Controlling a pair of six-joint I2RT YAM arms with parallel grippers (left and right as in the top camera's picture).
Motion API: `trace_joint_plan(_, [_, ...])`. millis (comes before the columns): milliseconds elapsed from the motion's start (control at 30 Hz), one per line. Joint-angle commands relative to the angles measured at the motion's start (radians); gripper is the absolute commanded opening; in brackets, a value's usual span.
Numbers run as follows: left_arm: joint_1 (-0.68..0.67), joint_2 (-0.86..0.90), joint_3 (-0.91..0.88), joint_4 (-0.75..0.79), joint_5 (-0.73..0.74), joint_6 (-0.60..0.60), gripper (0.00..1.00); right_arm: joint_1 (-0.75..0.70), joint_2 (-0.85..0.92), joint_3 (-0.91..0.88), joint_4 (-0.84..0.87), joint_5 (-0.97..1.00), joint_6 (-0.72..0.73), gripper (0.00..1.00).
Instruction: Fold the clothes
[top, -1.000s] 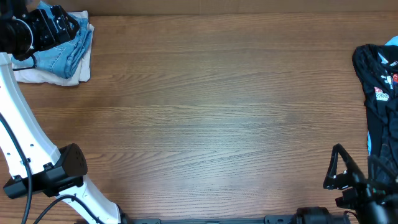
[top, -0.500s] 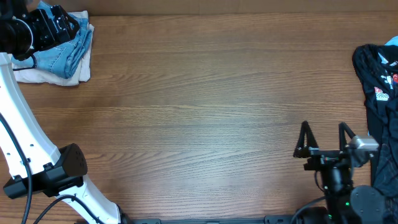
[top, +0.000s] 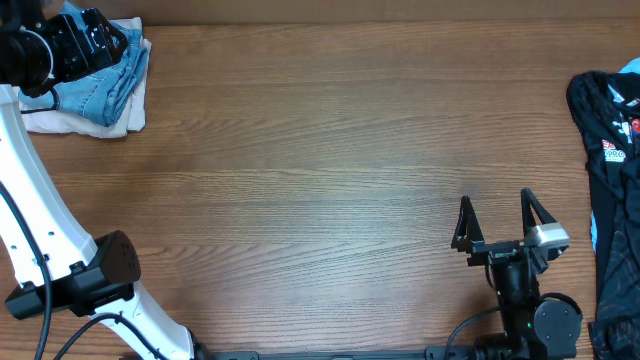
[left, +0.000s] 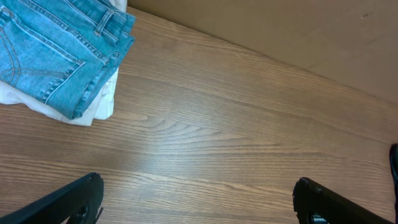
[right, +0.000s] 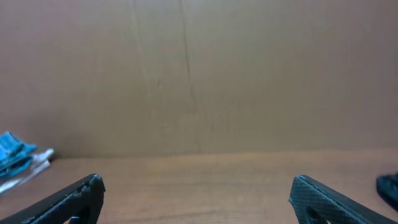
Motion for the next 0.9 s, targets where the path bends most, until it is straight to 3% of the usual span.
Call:
trace_joint_plan(0, [0.005,-0.024,0.000,0.002,0.015,0.023,1.00,0.007,-0.012,-0.051,0.059,0.008,-0.010,1.00])
trace_joint_plan(533, [0.005,-0.024,0.000,0.002,0.015,0.023,1.00,0.007,-0.012,-0.135,0.106,0.008,-0.043,1.00])
trace_joint_plan(867, [0.005,-0.024,0.000,0.002,0.015,0.023,1.00,0.006,-0.012,-0.135,-0.034,0.012,-0.117,1.00])
